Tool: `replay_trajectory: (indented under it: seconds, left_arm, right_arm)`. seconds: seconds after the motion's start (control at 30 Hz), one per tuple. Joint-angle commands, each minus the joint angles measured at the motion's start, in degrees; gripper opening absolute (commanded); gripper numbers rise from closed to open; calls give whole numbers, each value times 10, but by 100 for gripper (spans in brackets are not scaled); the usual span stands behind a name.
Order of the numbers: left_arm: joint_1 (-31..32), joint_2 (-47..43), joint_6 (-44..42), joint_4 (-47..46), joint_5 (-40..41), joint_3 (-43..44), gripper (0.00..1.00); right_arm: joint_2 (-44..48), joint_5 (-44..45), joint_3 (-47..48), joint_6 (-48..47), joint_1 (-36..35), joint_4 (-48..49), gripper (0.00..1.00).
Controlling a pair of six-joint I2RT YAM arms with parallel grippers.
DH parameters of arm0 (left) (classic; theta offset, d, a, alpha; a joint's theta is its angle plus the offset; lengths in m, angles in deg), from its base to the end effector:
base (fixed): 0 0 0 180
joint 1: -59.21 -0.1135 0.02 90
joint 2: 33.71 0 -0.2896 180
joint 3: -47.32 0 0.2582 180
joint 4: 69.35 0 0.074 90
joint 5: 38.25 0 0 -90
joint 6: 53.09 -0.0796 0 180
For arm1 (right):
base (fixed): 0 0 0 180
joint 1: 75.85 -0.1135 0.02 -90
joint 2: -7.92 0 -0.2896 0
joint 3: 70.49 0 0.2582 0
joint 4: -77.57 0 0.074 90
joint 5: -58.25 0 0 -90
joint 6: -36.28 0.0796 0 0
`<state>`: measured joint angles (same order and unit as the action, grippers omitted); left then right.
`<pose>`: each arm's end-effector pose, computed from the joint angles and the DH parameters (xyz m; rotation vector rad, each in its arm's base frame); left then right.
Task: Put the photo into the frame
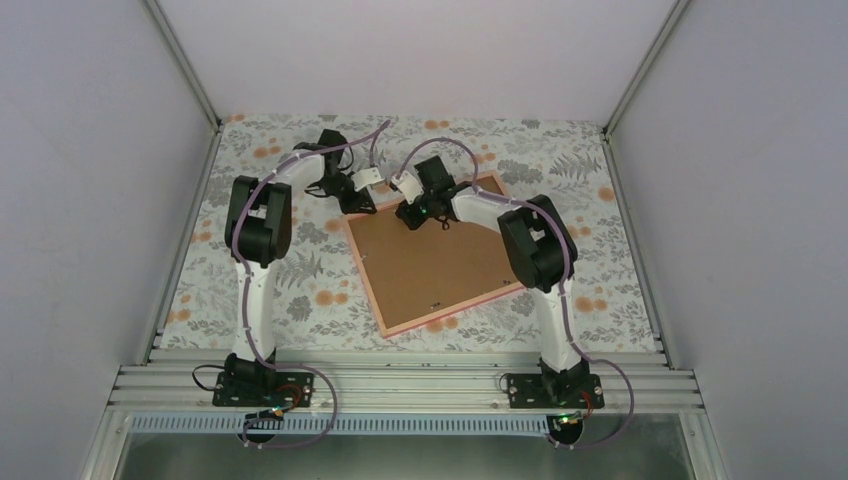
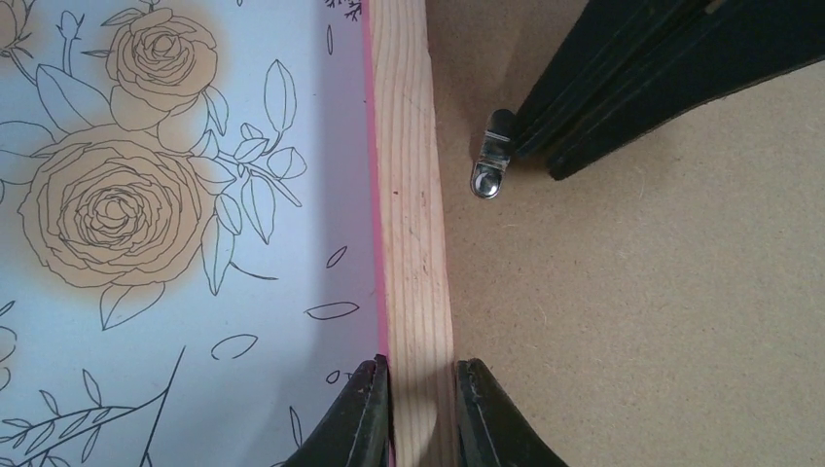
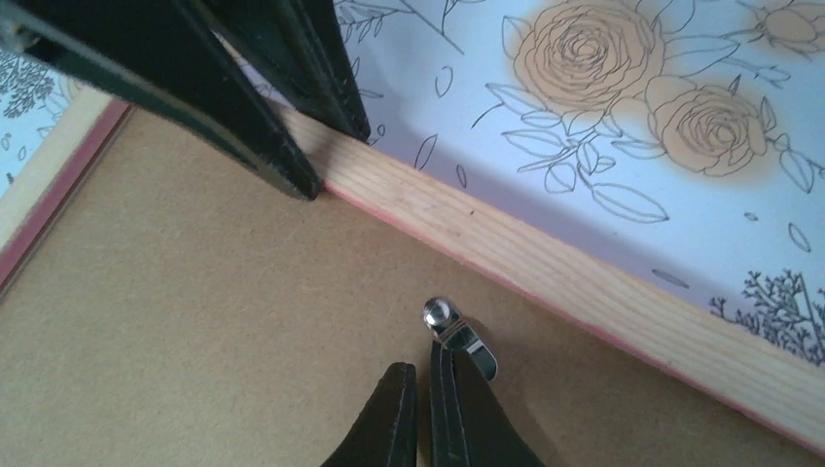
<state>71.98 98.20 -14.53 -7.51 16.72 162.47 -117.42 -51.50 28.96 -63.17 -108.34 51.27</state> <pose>0.4660 -0.1525 0.1181 1.4897 2.2162 -0.7066 0.4166 0.2972 0.1193 -1.0333 2.2798 0.5971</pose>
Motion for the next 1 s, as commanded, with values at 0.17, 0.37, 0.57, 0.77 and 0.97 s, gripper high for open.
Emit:
replay_trajectory:
  seconds: [0.17, 0.37, 0.57, 0.77, 0.97]
  left_arm:
    - [21, 11, -35, 16, 33, -47, 15]
    - [30, 5, -39, 14, 32, -61, 15]
    - [26, 6, -35, 12, 35, -61, 15]
    - [20, 13, -31, 17, 33, -47, 15]
    - [20, 15, -34, 18, 37, -47, 14]
  right_arm:
    - [-52, 13, 47, 28, 3, 6, 4]
    - [-70, 14, 61, 38, 3, 15, 4]
    - [-36, -88, 26, 20, 7, 26, 4]
    - [23, -99, 13, 11, 55, 12, 5]
    - [78, -81, -20, -10, 104, -12, 8]
